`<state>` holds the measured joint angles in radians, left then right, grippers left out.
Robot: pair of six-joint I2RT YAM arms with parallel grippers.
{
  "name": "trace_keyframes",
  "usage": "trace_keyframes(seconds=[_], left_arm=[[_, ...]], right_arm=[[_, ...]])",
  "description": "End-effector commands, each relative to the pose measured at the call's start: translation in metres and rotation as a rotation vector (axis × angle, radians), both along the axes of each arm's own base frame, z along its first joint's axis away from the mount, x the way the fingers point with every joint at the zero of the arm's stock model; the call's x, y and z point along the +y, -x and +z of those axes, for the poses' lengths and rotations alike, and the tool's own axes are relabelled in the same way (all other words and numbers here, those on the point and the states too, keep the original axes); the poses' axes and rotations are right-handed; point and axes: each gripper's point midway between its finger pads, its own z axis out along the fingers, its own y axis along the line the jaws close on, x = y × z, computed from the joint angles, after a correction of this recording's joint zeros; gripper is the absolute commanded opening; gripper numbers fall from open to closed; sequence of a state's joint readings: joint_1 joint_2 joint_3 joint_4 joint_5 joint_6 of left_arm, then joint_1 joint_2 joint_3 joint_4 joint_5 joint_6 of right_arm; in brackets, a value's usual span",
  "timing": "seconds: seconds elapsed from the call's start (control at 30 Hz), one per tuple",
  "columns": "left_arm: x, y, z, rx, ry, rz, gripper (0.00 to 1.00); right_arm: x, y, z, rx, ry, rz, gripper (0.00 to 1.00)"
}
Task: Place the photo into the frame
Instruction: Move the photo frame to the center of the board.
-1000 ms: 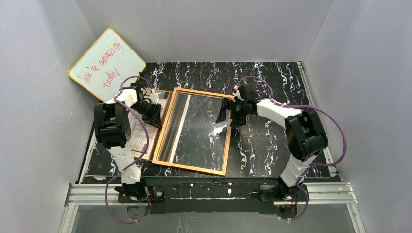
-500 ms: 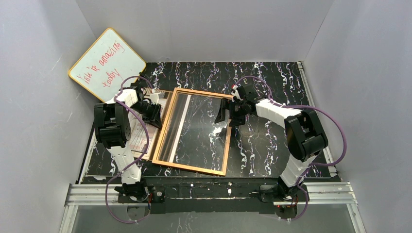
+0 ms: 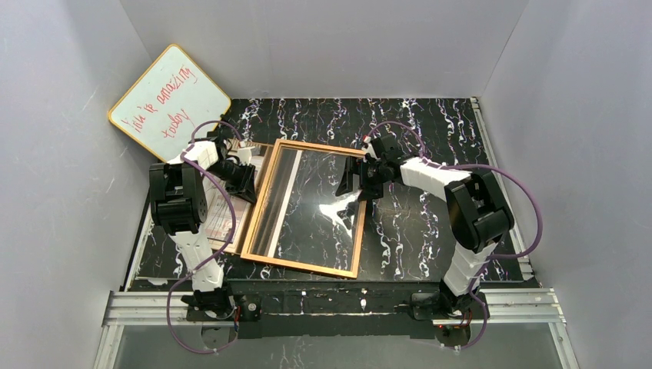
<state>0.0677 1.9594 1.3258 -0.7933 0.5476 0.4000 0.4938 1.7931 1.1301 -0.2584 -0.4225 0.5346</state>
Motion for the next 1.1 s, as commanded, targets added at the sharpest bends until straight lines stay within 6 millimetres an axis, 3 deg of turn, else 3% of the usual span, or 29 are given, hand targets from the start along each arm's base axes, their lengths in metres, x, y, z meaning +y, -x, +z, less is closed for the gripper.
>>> trace_keyframes(seconds=[0.0,0.23,0.43,0.57,0.67,0.8,0.9,1.07], left_arm=[[-0.005,0.000,0.003,0.012,0.019,-0.008,0.20],[-0.006,-0.001,0.007,0.005,0.021,-0.011,0.20],[-0.006,-0.002,0.012,-0.004,0.027,-0.019,0.19],[-0.004,0.003,0.013,0.001,0.019,-0.051,0.19],[-0.003,0.007,0.010,0.002,0.009,-0.073,0.19],[-0.013,0.012,0.008,-0.011,-0.008,-0.118,0.19],[-0.032,0.016,0.007,-0.020,-0.005,-0.169,0.18],[-0.055,0.015,0.009,-0.011,0.021,-0.195,0.17]], right_arm=[[-0.002,-0.007,-0.010,-0.016,0.058,0.006,0.99],[-0.007,-0.022,0.005,-0.077,0.106,0.038,0.99],[0.002,-0.045,0.055,-0.155,0.016,0.044,0.99],[-0.014,-0.057,0.077,-0.177,-0.007,-0.010,0.99],[-0.035,-0.058,0.075,-0.142,-0.028,-0.076,0.99],[-0.061,-0.050,0.055,-0.081,-0.054,-0.167,0.99],[-0.072,-0.044,0.040,-0.039,-0.090,-0.210,0.99],[-0.093,-0.049,0.030,0.019,-0.192,-0.300,0.99]])
